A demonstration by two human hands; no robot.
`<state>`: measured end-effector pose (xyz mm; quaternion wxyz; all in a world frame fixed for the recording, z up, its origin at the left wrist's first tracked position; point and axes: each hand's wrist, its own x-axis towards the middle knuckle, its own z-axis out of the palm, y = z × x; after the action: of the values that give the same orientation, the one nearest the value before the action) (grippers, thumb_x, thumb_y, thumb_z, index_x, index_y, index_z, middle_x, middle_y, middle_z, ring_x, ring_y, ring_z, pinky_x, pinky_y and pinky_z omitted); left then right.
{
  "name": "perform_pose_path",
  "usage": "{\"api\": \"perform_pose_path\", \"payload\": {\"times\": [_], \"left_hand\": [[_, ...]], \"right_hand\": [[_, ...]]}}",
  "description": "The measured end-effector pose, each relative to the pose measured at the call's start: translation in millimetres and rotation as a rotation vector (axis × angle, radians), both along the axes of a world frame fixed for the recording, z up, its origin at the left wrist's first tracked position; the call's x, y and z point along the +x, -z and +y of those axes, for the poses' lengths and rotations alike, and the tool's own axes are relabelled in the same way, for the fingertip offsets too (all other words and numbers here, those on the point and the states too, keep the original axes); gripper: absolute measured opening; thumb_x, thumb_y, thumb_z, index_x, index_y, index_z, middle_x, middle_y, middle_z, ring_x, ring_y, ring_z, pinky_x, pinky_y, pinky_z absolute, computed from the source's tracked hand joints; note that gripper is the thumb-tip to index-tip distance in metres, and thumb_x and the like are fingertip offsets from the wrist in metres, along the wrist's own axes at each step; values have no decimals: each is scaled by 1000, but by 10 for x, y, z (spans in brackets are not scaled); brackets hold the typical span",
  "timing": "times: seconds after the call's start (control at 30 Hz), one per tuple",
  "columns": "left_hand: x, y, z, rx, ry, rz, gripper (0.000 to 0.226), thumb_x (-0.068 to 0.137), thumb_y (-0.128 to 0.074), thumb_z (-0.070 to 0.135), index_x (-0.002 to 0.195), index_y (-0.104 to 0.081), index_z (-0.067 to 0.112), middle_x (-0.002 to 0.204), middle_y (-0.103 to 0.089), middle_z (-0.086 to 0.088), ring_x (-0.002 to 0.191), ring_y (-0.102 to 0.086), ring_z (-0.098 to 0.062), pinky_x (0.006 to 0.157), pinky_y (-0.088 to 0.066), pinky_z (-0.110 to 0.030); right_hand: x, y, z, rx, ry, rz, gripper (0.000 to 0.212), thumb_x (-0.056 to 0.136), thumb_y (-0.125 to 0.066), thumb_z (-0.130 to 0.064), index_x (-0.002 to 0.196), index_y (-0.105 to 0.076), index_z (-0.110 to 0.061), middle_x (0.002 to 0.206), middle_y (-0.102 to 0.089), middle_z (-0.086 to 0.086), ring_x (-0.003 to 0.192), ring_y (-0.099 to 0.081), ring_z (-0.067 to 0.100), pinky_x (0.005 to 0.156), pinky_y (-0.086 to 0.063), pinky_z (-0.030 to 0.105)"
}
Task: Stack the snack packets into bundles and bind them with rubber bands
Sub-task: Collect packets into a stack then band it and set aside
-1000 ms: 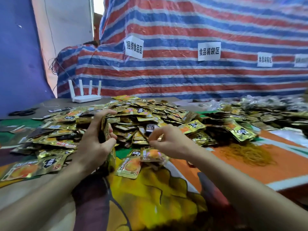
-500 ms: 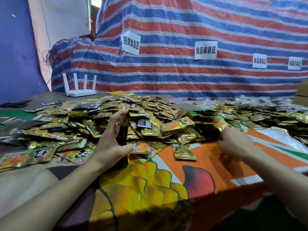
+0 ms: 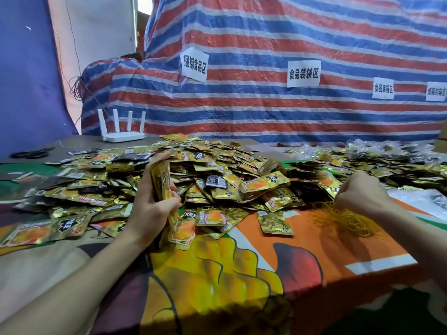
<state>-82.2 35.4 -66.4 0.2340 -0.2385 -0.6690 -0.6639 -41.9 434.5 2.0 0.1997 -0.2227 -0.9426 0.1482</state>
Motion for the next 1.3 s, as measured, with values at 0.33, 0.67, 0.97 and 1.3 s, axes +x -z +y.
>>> {"api": "perform_pose_path", "payload": {"times": [0.33,0.67,0.97,1.3], "left_hand": [[90,-70,18,-51,24,12,89,63,-54,-3,133,-52,52,94,-48,-22,82,-53,-47,72,-56,-54],[120,-88,25,-30,32,-10,87,64,-54,-2,135,-52,48,96,-48,-22,85,-51,-50,75,-54,-60],[143,-124,32,23,23,-43,86,62,-53,0,135,-52,45,88,-53,-9,93,-63,-36,88,-56,-53],[196,-272,-108,289,393,-580,72,52,-51,3,122,-67,2,78,-57,-15,73,-56,-27,62,-49,-32]], "right_hand": [[76,-147,56,-130,-23,-83,19,74,-89,-8,82,-77,3,77,-72,19,69,-64,29,62,-54,37],[52,-318,69,-196,-58,-25,18,73,-89,-9,80,-78,3,77,-72,20,68,-65,32,57,-48,32],[-45,-336,28,-42,-105,173,12,82,-83,-21,78,-76,-12,75,-72,8,71,-67,23,64,-57,36],[-290,-54,-1777,-778,-768,38,10,79,-86,-26,78,-81,-17,76,-75,-2,66,-63,7,58,-49,24]]}}
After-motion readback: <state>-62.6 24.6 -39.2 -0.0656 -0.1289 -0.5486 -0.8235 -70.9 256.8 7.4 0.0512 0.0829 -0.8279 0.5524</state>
